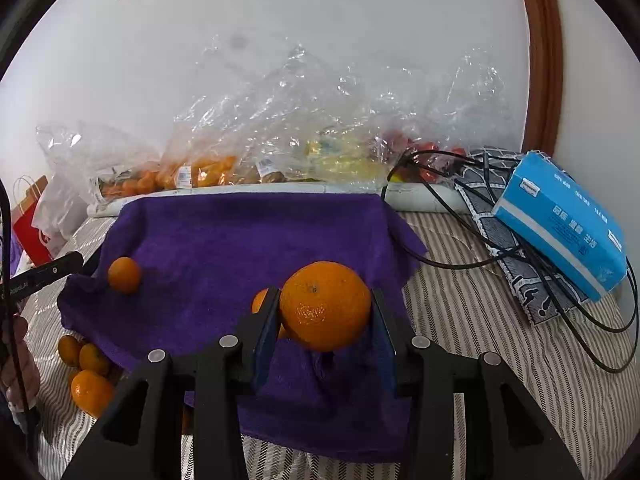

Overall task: Organize fruits
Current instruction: 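Carry the held orange and small fruit over the purple towel with both tools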

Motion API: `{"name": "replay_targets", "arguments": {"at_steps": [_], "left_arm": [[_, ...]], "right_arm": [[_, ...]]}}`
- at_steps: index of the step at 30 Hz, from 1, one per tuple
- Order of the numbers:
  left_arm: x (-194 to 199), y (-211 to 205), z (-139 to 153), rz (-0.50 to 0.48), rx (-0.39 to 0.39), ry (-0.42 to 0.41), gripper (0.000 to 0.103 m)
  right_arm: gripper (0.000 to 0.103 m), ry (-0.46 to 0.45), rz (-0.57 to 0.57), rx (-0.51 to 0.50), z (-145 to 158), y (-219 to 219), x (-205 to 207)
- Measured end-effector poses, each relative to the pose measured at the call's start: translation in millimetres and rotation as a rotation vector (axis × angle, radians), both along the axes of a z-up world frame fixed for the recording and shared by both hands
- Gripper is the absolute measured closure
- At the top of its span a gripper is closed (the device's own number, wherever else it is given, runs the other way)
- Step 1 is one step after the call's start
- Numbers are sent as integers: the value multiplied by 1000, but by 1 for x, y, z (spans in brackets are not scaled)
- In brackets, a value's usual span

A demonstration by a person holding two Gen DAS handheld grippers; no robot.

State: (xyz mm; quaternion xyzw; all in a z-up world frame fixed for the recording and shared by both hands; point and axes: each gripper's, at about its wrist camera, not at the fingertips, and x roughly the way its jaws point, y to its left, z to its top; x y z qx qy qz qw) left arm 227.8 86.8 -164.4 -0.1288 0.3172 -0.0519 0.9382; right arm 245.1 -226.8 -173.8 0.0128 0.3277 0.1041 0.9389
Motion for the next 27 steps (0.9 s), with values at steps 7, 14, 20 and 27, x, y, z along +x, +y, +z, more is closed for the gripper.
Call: {"name": "replay_targets", "arguments": {"at_steps": [7,14,20,27], "left_arm": [[2,-4,-3,-9,10,12,79],[4,-4,-5,-14,3,23,79],[3,-4,-7,-20,5,25,79],[4,-6,-9,-25,10,33,79]], "right_arm": [[60,13,19,-22,-5,6,0],[60,30,26,-43,-8,9,1],[60,40,37,-56,-11,11,2],[60,55,49,-71,-13,15,3]]}}
